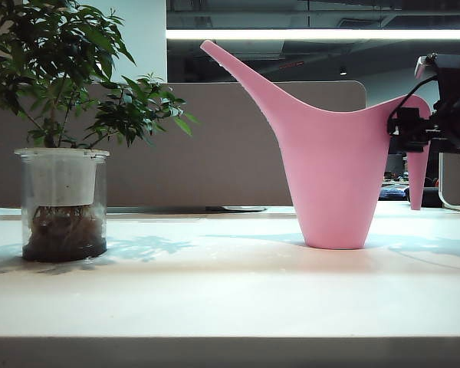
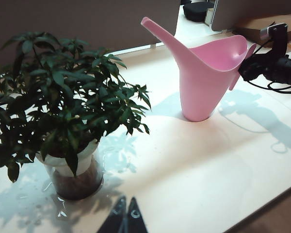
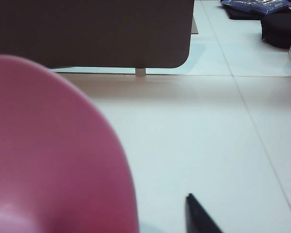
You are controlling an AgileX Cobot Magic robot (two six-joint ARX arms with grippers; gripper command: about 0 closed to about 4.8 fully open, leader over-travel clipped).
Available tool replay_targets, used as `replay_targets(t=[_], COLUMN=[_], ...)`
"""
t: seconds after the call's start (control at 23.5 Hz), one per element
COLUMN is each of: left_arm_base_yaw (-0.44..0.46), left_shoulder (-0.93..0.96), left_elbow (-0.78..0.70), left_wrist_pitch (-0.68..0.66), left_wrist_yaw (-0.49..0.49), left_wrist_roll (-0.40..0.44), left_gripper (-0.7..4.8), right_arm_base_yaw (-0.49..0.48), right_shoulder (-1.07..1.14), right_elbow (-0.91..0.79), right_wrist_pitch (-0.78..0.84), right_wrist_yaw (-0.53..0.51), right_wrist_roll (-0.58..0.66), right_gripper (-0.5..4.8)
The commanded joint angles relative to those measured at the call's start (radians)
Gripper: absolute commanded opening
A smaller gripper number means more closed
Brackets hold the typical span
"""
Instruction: Pick up the watering can from the table, water the potted plant, and put the can back.
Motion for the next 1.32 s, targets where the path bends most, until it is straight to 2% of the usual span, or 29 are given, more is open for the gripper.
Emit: replay_targets(t=[0.04,0.26,0.47,0.64,0.94,1.19,1.32], left_arm_base_yaw=[0.0,0.0,0.0,0.0,0.0,0.0,0.0], left_shoulder=[0.001,0.001,0.001,0.0,0.001,0.001,0.001], left_elbow=[0.006,0.006,0.006,0.006,0.006,0.006,0.006], left_wrist_pitch=[0.0,0.0,-0.007,-0.013,-0.014,-0.013,-0.013], left_wrist_yaw=[0.005,0.005,0.005,0.005,0.005,0.005,0.005], left_wrist_roll=[0.02,0.022,0.022,0.022,0.022,0.022,0.022], left_gripper=[-0.05,-0.05,-0.05,-0.05,-0.05,-0.05,-0.05], right_arm_base_yaw=[0.0,0.0,0.0,0.0,0.002,0.011,0.035], right_shoulder=[0.016,0.02,0.02,0.013,-0.047,-0.119,-0.148], right_elbow=[0.003,0.003,0.004,0.005,0.017,0.034,0.049], right_wrist_pitch=[0.021,0.026,0.067,0.171,0.208,0.206,0.204], right_wrist_yaw=[0.0,0.0,0.0,0.0,-0.001,-0.082,-0.085], right_wrist_roll=[-0.004,-0.004,-0.004,-0.008,-0.077,-0.232,-0.342], right_gripper=[2.37,1.63,1.6,1.6,1.6,1.55,1.44])
